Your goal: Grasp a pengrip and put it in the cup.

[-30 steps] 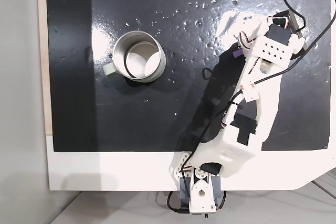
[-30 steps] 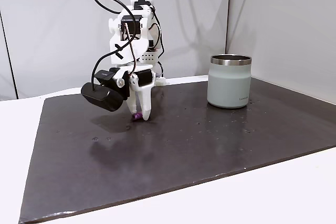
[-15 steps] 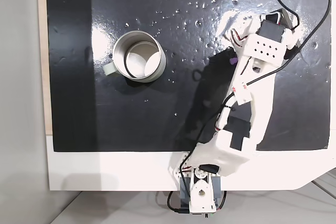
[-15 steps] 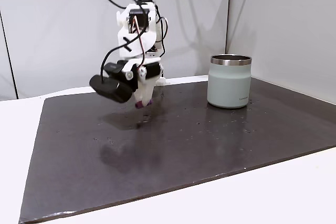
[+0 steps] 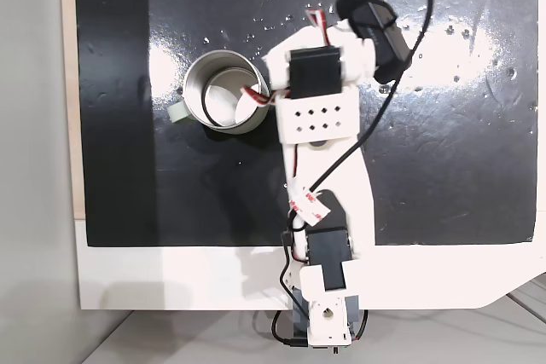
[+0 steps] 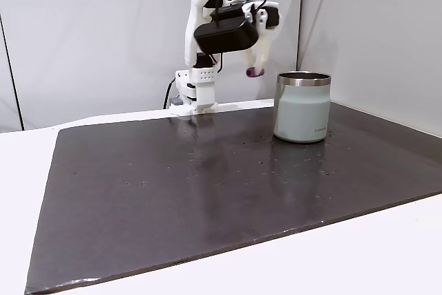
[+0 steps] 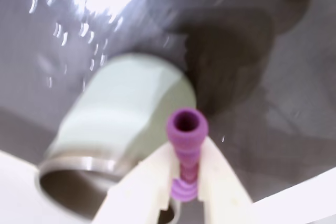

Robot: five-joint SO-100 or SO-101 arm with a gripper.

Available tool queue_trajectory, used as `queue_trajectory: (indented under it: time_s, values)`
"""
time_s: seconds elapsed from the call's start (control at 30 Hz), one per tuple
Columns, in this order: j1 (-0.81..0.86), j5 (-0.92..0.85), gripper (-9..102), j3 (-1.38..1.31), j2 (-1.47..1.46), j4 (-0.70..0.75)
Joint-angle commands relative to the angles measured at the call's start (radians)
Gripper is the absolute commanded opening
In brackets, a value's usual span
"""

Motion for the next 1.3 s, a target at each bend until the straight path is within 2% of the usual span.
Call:
queue_trajectory:
  time_s: [0.0,0.3,0.63,0.67,0.8,0.9,1.27]
  values:
    - [-0.103,0.064,0,-0.074,0.081,0.015]
    - [-0.276,0.167,0,-0.195,0.04,0.012]
    - [-0.291,0.193,1,-0.207,0.009,0.015]
    - [-0.29,0.195,2,-0.21,0.009,0.015]
    - [-0.284,0.196,23,-0.212,0.012,0.015]
    - [-0.278,0.195,29,-0.207,0.014,0.015]
    - [-0.259,0.186,31,-0.192,0.032,0.017]
